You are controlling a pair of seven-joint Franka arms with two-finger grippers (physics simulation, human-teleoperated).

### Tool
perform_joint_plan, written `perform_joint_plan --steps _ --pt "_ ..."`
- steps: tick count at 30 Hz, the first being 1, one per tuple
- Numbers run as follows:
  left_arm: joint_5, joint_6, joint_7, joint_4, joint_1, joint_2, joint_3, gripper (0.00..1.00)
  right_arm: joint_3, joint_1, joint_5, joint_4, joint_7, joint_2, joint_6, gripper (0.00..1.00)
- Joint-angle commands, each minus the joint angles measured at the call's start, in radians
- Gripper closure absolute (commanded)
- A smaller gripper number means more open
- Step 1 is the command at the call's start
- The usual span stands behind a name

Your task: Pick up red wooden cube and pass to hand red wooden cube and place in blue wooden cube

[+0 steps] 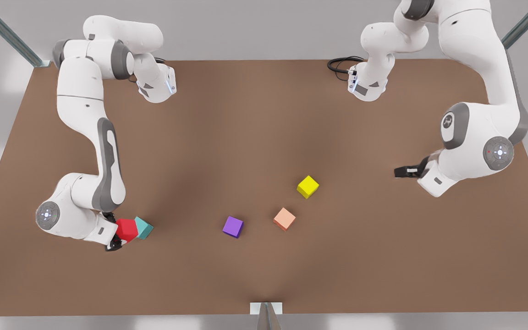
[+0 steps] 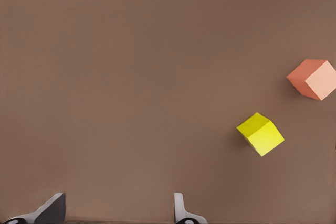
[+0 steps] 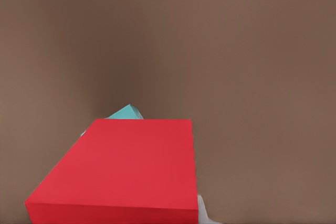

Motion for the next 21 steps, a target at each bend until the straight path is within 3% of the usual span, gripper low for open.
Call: perform_joint_plan --steps 1,7,21 --pt "-0.011 -0.035 -0.167 0.0 -0.002 0.0 -0.01 0.0 -0.001 0.016 -0.023 -0.034 0.089 -0.001 0.089 0.43" --pt "-0.008 -0.035 -0.168 0.0 -0.012 0.002 -0.012 0.0 0.0 0.041 -0.141 -0.103 0.07 -0.006 0.206 0.42" --pt "-0.006 -0.035 -0.187 0.0 -0.016 0.005 -0.012 0.0 0.002 0.056 -0.218 -0.162 0.043 -0.023 0.23 0.42"
